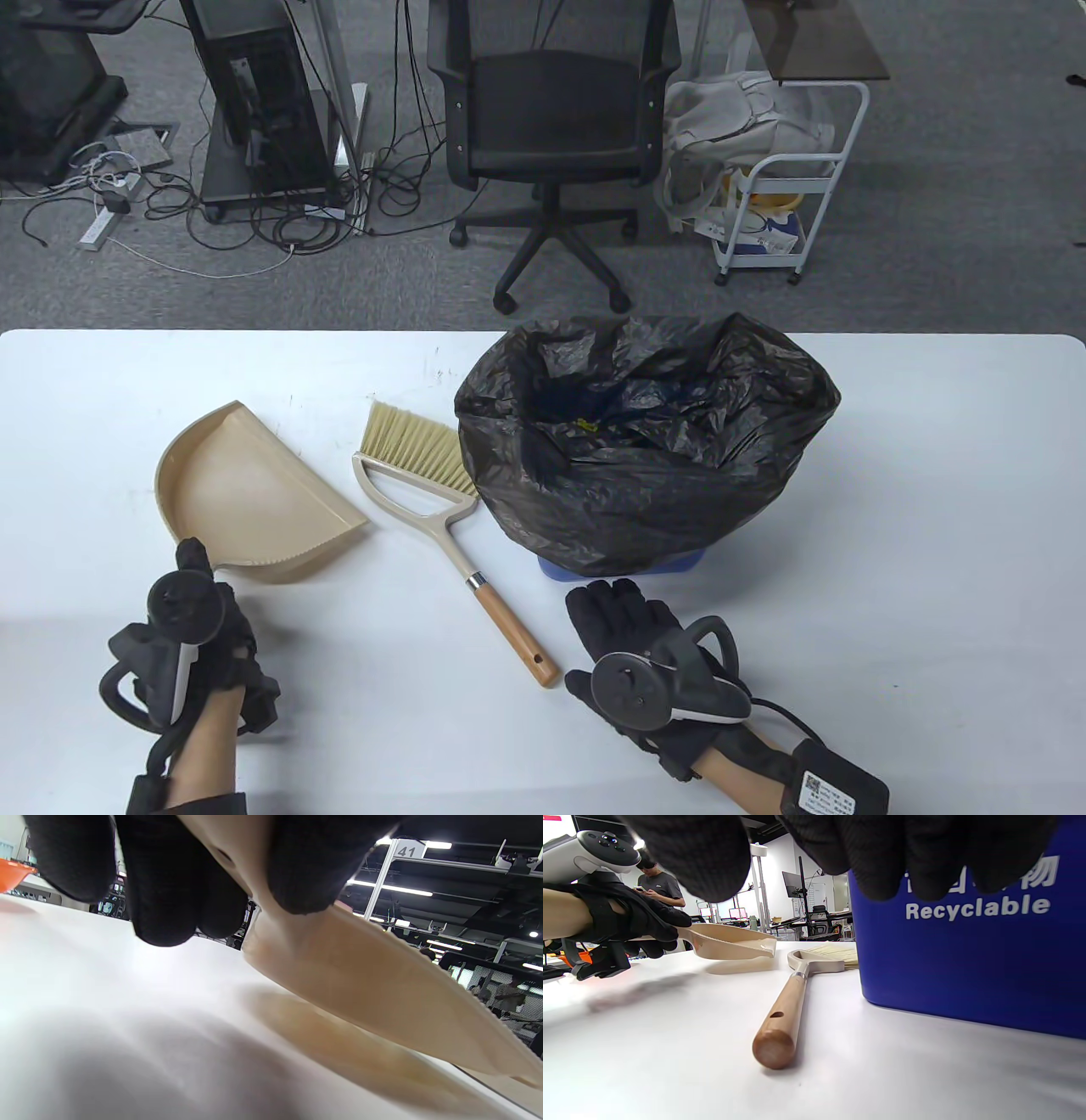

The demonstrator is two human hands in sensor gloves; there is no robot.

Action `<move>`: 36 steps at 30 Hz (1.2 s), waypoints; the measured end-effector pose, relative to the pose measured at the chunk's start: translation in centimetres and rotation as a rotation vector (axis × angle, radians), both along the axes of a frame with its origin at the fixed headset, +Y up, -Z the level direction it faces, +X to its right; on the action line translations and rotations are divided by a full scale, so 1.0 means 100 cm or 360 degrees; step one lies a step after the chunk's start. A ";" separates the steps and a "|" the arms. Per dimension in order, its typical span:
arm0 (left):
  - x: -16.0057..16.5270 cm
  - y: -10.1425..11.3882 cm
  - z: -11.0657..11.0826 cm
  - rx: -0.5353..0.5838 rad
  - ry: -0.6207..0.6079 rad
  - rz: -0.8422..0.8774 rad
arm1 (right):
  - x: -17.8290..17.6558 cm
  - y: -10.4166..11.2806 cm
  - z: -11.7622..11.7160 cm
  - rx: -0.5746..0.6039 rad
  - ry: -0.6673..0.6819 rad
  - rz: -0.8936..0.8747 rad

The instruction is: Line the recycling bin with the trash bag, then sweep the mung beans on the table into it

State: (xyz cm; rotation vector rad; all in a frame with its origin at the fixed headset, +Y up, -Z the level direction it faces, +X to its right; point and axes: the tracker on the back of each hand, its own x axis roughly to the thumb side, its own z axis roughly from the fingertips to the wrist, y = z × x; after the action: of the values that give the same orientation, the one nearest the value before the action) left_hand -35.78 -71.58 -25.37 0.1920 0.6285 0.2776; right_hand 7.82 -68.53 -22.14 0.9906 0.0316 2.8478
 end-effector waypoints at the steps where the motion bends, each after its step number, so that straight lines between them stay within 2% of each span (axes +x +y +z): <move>1: 0.000 0.001 -0.002 -0.0007 0.0008 0.0001 | 0.000 0.000 0.000 -0.0003 0.0000 0.0002; 11: 0.000 -0.004 -0.018 -0.0080 0.0127 -0.0004 | 0.001 -0.001 0.000 -0.0003 -0.0005 0.0005; 29: 0.000 -0.026 -0.023 -0.0150 0.0137 0.0022 | 0.001 -0.004 0.002 -0.0011 -0.0002 0.0032; 36: 0.010 -0.008 -0.021 -0.0070 0.0040 -0.0158 | 0.002 -0.004 0.001 -0.0015 -0.0018 0.0035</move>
State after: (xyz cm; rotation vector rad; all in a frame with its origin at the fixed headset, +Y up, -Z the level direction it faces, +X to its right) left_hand -34.82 -72.40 -27.48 0.1842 0.6474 0.1660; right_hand 8.05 -68.96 -22.05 0.9780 0.0552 2.8701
